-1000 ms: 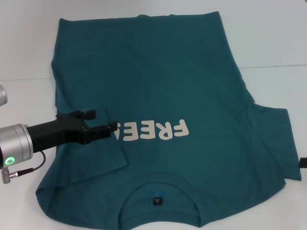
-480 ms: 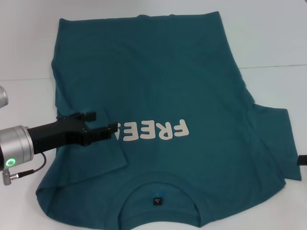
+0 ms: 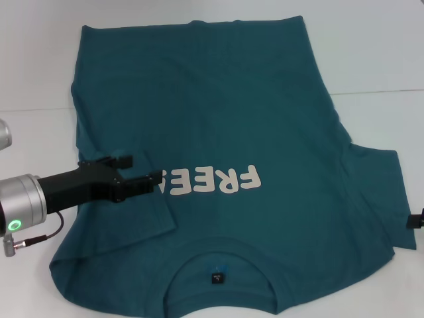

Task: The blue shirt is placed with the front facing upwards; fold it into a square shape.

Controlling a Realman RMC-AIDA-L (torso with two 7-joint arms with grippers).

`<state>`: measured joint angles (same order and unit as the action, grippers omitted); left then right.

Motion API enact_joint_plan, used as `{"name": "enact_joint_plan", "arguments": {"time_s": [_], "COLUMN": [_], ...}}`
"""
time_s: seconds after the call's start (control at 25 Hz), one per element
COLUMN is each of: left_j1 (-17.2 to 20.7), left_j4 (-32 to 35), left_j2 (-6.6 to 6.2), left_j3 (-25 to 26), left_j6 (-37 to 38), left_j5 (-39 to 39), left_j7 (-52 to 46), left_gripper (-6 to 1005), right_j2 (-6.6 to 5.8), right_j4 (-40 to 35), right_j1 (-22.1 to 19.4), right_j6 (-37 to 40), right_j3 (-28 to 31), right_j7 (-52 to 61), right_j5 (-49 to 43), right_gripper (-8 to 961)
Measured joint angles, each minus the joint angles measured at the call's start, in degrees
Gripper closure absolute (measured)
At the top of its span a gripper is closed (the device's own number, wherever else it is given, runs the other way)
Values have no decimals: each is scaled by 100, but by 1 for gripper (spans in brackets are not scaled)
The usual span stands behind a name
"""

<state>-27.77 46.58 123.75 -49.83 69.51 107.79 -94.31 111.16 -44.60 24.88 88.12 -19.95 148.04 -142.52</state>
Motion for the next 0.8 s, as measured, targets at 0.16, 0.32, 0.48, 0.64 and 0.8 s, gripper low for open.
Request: {"name": "enact_joint_plan", "arguments": {"time_s": [0.16,0.32,0.48,0.64,0.8], "left_j1": [0,0,0,0,0], "left_j4": [0,0,-4,-6,-9], "left_j2": [0,0,0,0,0], "left_j3": [0,0,0,0,0], "left_j6": [1,1,1,0,1], "left_j5": [-5,-1,8,14,15], "left_j7": [0,0,0,0,0], "left_gripper": [138,138,138,138,138], "right_j2": [3,2,2,7,10], "right_j4": [77,186,213,256,400], "right_j1": [5,38,62,74,108], "right_j6": [-62,-112,-141,-228,-301], "right_j3": [0,0,0,3,45], "right_j7": [-20,-59,-67,-74,-129], "right_j5": [6,7,6,6,5], "right_gripper": [37,38,39,41,42]}}
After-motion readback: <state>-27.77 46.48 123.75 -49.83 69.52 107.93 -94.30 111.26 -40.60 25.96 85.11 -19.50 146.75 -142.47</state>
